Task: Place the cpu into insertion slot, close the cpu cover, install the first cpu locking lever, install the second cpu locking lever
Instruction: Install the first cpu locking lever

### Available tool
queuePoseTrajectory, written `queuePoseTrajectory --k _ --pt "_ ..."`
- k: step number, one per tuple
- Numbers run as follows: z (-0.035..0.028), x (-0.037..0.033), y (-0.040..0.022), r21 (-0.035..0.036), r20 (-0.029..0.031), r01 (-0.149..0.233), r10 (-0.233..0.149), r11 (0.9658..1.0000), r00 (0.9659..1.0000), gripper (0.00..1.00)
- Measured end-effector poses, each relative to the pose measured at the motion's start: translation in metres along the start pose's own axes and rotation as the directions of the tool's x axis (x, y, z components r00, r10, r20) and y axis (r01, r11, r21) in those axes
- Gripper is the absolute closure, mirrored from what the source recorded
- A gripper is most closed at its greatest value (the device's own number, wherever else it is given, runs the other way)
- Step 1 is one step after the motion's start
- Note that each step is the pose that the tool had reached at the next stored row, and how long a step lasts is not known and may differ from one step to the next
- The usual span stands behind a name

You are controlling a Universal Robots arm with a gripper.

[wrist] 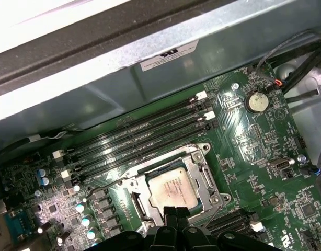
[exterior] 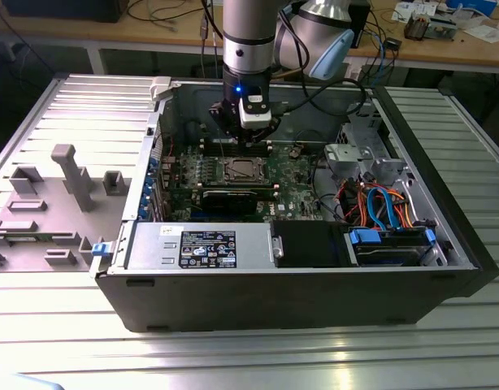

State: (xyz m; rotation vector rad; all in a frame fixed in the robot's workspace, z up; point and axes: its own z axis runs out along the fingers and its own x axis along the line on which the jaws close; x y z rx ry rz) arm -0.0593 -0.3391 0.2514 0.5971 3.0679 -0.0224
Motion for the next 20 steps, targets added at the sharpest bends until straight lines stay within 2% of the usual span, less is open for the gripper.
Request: queuePoseTrajectory --k 20 --pt "0.0000 0.0000 0.0000 -0.0002 0.0001 0.010 -0.010 0.9999 0.9999 0.89"
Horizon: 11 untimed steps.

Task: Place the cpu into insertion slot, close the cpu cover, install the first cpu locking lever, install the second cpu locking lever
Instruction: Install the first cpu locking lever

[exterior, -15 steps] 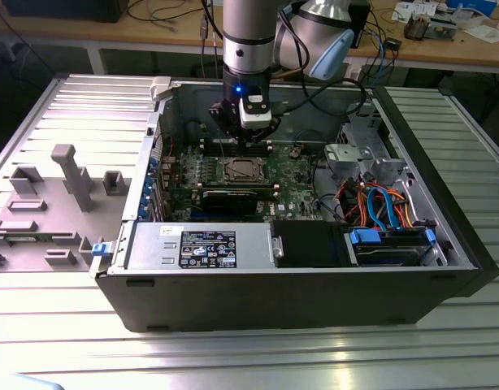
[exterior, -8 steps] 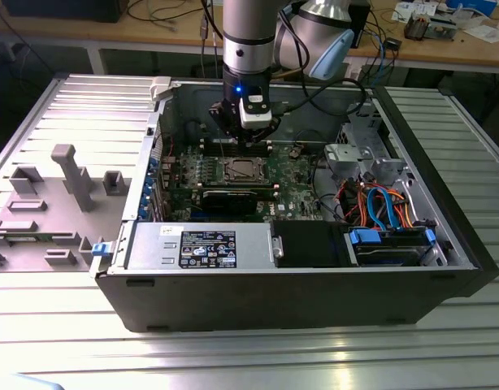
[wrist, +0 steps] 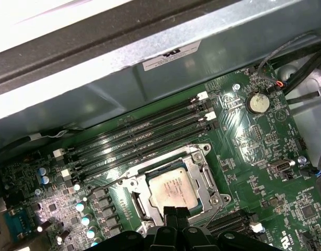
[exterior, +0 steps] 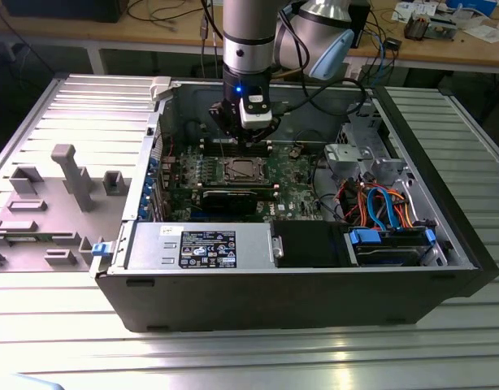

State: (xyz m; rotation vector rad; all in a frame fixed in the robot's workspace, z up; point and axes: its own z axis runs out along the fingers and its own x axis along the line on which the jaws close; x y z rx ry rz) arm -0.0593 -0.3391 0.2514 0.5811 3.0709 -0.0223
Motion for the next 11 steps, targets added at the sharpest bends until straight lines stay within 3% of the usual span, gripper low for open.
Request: queuePoseTrajectory --k 11 --pt "0.0000 0.0000 0.0000 -0.0003 0.0002 0.019 -0.019 0.9998 0.9998 0.89"
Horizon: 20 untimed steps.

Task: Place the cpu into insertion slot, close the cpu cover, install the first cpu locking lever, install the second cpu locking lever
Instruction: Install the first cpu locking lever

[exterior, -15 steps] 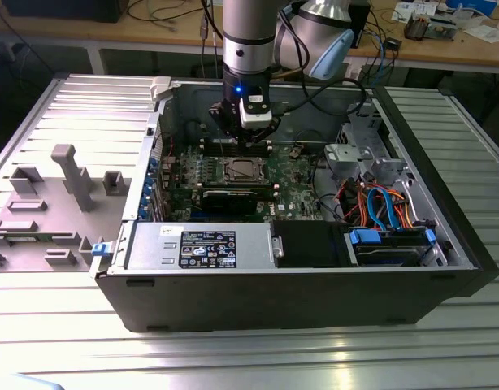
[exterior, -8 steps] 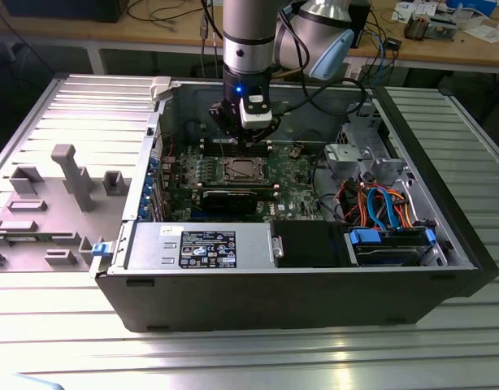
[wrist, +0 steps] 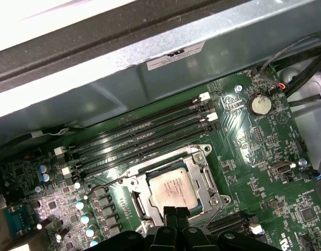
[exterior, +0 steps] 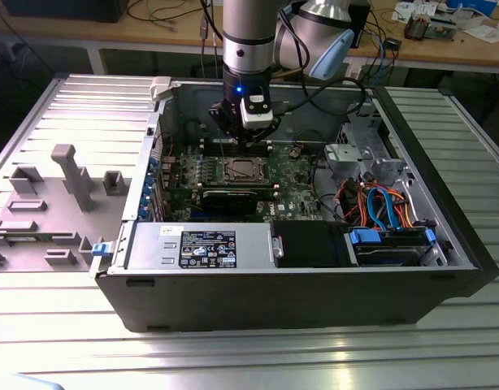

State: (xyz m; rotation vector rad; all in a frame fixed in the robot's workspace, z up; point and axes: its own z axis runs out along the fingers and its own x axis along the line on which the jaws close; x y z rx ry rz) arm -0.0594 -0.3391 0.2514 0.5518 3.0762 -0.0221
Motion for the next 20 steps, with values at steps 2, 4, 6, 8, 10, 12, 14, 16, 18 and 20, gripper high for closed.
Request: queuePoseTrajectory --k 2,4,6,8,10,12,14,16,18,20 --pt "0.0000 0.0000 0.0000 0.0000 0.0000 0.001 -0.001 1.0000 1.0000 0.89" --pt "0.0000 0.0000 0.0000 -0.0001 0.0001 0.002 -0.002 1.0000 1.0000 0.89" --pt "0.0000 0.0000 0.0000 -0.0001 0.0000 0.003 -0.003 1.0000 1.0000 0.89" --pt "0.0000 0.0000 0.0000 -0.0001 0.0000 0.005 -0.005 1.0000 1.0000 0.89" --pt "0.0000 0.0000 0.0000 -0.0001 0.0001 0.006 -0.006 1.0000 1.0000 0.89" --pt "0.0000 0.0000 0.0000 -0.0001 0.0001 0.007 -0.007 1.0000 1.0000 0.89" --pt "0.0000 0.0000 0.0000 -0.0002 0.0001 0.008 -0.008 1.0000 1.0000 0.89" --pt "0.0000 0.0000 0.0000 -0.0002 0.0001 0.010 -0.010 1.0000 1.0000 0.89" --pt "0.0000 0.0000 0.0000 -0.0002 0.0001 0.012 -0.012 0.9999 0.9999 0.89" --pt "0.0000 0.0000 0.0000 -0.0003 0.0002 0.015 -0.015 0.9999 0.9999 0.89"
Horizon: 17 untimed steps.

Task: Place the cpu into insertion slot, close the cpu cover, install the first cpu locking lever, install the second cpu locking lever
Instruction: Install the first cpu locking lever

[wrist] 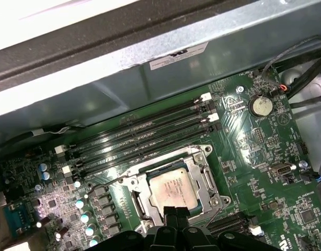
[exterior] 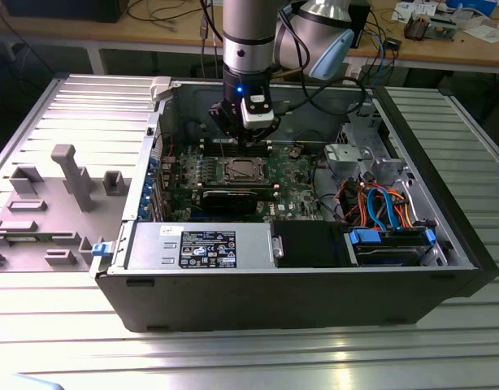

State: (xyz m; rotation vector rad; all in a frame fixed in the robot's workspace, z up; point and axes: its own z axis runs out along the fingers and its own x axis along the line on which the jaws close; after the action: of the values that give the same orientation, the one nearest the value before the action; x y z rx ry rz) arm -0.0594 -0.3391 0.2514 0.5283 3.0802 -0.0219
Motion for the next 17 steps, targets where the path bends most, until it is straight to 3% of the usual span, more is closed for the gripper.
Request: queuePoseTrajectory --k 17 --pt "0.0000 0.0000 0.0000 -0.0007 0.0004 0.033 -0.033 0.9994 0.9994 0.89"
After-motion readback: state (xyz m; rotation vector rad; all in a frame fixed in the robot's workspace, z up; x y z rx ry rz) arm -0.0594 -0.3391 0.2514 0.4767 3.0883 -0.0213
